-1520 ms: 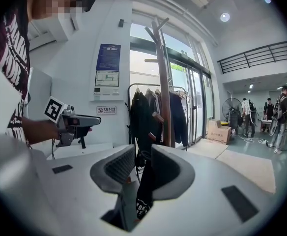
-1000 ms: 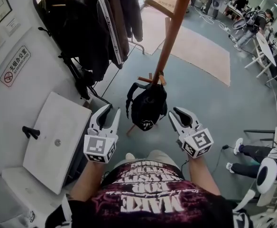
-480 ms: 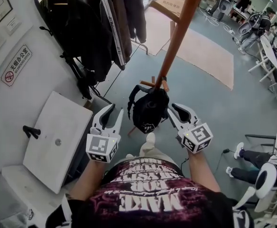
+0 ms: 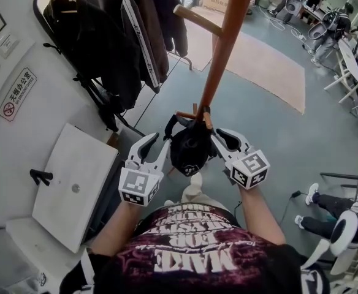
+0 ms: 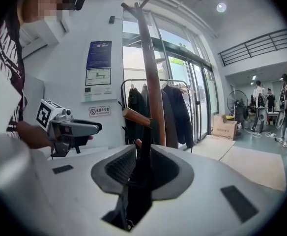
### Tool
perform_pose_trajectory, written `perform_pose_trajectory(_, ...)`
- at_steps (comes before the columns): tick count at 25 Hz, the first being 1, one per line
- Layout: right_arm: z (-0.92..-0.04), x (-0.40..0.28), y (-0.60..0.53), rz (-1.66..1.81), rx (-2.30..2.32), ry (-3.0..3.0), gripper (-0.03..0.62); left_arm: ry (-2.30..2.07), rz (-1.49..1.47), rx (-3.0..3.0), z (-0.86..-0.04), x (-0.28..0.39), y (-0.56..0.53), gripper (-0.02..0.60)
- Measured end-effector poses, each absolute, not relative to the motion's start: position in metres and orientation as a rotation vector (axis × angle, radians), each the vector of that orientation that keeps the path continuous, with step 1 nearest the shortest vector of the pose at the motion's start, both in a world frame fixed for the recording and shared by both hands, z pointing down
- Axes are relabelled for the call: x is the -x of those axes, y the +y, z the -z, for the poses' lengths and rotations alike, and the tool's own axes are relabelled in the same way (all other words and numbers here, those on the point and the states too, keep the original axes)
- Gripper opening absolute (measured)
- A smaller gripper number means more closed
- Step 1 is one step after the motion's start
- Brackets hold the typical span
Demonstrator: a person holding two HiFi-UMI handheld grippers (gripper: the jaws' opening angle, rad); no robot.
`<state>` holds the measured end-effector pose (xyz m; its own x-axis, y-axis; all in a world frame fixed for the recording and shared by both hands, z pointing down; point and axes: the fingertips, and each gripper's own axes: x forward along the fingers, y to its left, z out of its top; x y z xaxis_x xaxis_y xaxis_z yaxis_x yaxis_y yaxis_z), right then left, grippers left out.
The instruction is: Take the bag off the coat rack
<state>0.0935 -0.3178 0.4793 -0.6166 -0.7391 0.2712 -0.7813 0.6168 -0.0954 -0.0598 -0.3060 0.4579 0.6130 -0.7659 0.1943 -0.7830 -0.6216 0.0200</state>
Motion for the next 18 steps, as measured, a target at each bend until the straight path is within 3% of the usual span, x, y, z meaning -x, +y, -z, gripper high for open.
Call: perform_pose_trajectory(18, -0.52, -0.088, -0.356, -0.367, -1.099, -2.638, 0.097, -1.078, -0.376, -2.773, -0.505, -0.043, -0.344, 0.106)
